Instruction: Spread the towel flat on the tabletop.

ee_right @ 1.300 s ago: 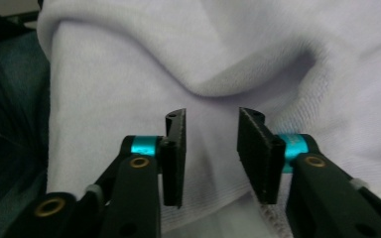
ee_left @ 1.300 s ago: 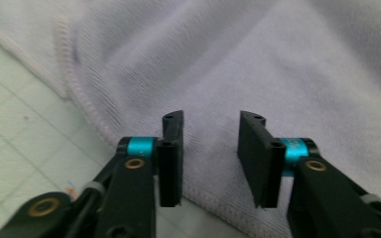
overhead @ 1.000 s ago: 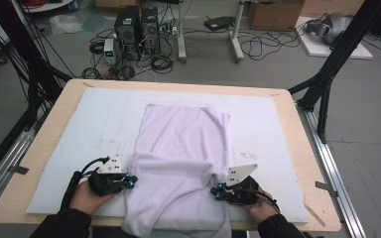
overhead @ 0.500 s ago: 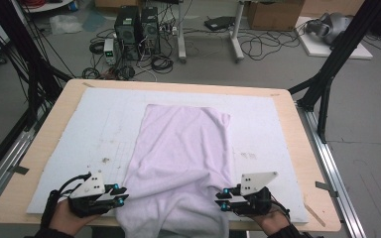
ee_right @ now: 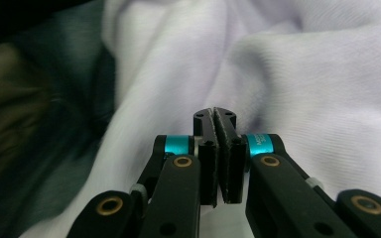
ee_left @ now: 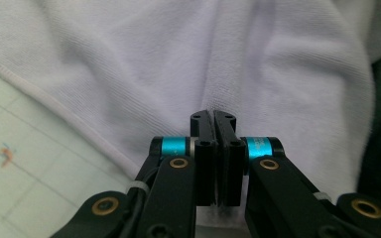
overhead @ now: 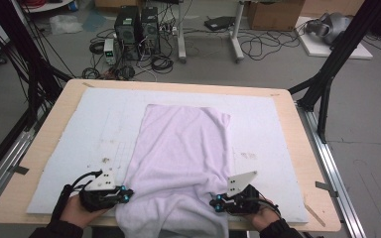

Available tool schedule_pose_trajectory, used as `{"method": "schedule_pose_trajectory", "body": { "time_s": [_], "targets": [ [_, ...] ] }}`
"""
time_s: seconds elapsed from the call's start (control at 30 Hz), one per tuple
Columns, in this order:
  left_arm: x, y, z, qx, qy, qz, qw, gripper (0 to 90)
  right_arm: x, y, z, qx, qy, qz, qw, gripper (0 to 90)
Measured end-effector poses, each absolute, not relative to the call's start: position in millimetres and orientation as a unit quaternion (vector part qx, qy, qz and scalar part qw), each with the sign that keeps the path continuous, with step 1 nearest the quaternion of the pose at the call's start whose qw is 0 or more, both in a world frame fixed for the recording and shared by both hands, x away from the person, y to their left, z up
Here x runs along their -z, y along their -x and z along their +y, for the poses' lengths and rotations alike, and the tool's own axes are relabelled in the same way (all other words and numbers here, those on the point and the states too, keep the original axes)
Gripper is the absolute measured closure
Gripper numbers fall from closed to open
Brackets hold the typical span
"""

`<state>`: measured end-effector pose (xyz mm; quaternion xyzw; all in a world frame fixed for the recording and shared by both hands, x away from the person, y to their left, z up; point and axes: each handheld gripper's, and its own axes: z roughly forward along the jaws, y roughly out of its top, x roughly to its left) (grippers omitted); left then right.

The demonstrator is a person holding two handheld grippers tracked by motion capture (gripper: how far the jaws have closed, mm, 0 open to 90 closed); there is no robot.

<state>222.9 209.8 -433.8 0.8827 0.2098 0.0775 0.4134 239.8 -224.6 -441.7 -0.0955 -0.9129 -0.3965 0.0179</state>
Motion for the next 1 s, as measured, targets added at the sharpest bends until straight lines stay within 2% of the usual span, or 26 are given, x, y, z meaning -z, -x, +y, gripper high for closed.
{"method": "schedule_pose_trajectory", "body": {
  "time_s": [0.13,0.17,0.2,0.23,0.33,0.47,0.53,0.57,0.6,0.63,0.77,0.9,1.0],
  "targets": [
    [423,-201,218,-0.085,-0.875,0.193,0.436,86.2,430,-222,-237,0.441,0.072,-0.893,0.063,87.6],
    [421,-200,218,-0.092,-0.873,0.197,0.437,81.0,425,-219,-241,0.456,0.073,-0.885,0.057,85.5],
    [419,-202,217,-0.101,-0.873,0.201,0.433,70.1,421,-220,-245,0.467,0.076,-0.88,0.048,83.3],
    [418,-205,216,-0.102,-0.873,0.2,0.433,66.8,418,-222,-247,0.469,0.089,-0.878,0.038,81.7],
    [420,-220,210,-0.104,-0.872,0.205,0.432,65.7,421,-238,-249,0.447,0.12,-0.886,0.006,73.6],
    [432,-242,198,-0.096,-0.882,0.215,0.409,63.6,433,-252,-237,0.431,0.132,-0.892,0.003,64.2],
    [441,-249,193,-0.079,-0.89,0.213,0.396,67.2,440,-258,-227,0.415,0.134,-0.9,-0.002,66.7],
    [443,-249,193,-0.085,-0.888,0.208,0.402,72.2,442,-259,-223,0.408,0.135,-0.903,-0.002,69.6],
    [443,-250,194,-0.082,-0.887,0.207,0.404,83.4,443,-260,-220,0.406,0.133,-0.904,-0.002,72.5],
    [442,-249,194,-0.081,-0.888,0.208,0.401,86.1,444,-261,-218,0.407,0.128,-0.904,-0.007,75.5],
    [441,-242,198,-0.094,-0.887,0.21,0.399,87.7,443,-261,-217,0.412,0.121,-0.903,0.018,84.4],
    [437,-228,208,-0.096,-0.884,0.213,0.405,87.9,442,-255,-219,0.408,0.104,-0.906,0.038,85.2],
    [433,-213,214,-0.094,-0.883,0.206,0.41,87.8,440,-245,-221,0.408,0.084,-0.906,0.071,84.8]
  ]
}}
